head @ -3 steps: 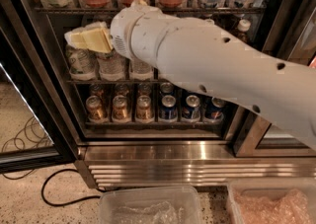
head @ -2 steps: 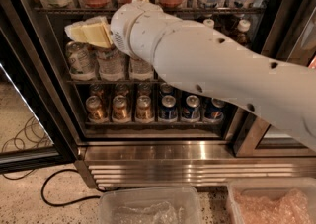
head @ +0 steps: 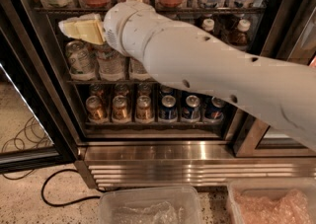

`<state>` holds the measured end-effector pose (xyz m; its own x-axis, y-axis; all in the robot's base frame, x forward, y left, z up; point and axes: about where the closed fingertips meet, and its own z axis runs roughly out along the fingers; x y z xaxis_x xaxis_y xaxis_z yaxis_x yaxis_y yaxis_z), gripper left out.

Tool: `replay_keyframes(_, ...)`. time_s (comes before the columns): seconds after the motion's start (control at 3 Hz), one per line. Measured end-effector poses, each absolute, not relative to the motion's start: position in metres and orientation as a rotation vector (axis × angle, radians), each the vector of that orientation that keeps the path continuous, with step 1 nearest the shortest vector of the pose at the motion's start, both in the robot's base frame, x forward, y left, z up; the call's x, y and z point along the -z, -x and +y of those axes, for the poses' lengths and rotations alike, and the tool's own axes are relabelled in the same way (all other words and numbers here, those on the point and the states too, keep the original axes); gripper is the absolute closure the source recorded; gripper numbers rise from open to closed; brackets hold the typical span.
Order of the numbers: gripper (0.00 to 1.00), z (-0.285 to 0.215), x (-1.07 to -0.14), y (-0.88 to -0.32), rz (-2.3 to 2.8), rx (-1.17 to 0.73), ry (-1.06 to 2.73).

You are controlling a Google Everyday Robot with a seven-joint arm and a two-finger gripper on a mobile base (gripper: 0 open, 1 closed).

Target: Pick coke can from top shelf of fridge

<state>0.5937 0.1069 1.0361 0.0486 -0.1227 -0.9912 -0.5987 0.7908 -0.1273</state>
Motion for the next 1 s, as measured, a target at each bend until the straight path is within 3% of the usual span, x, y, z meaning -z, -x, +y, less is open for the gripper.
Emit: replay_keyframes(1.0, 0.00, 0.137, -1.054, -0.611, 1.439, -0.421, 0.545)
